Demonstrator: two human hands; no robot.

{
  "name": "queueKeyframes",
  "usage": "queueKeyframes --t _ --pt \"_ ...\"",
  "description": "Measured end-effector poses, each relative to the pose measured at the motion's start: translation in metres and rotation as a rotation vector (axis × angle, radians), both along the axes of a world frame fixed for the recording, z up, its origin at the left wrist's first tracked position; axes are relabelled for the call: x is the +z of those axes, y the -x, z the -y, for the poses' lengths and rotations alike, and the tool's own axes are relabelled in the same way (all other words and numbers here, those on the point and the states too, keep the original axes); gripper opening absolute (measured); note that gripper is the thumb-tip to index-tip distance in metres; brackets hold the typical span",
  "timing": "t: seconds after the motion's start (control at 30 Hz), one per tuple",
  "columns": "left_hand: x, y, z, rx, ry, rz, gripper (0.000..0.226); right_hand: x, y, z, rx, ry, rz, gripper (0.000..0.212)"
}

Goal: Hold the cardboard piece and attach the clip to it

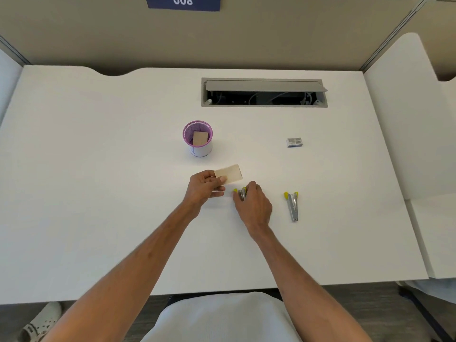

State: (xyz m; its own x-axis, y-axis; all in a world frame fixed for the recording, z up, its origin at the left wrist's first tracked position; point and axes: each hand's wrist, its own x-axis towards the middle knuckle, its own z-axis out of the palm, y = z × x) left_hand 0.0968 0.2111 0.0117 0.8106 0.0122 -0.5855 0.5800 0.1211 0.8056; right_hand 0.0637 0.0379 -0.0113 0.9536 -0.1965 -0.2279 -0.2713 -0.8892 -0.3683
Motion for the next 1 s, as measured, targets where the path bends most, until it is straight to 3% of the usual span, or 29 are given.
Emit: queueKeyframes --t 0.2,0.4,1.0 --pt "-0.001 -0.001 0.006 -0.033 -0.083 0.014 0.028 0.004 -0.001 0.021 -0.174 -0.480 -0.029 0.038" --pt "-0.002 -0.002 0.009 0.000 -0.043 0.009 0.032 0.013 -0.001 0.030 -0.282 -1.053 -0.171 0.027" --pt "-0.002 0.007 0.017 -0.029 0.048 0.060 0.021 0.026 -0.004 0.023 -0.254 -1.258 -0.199 0.029"
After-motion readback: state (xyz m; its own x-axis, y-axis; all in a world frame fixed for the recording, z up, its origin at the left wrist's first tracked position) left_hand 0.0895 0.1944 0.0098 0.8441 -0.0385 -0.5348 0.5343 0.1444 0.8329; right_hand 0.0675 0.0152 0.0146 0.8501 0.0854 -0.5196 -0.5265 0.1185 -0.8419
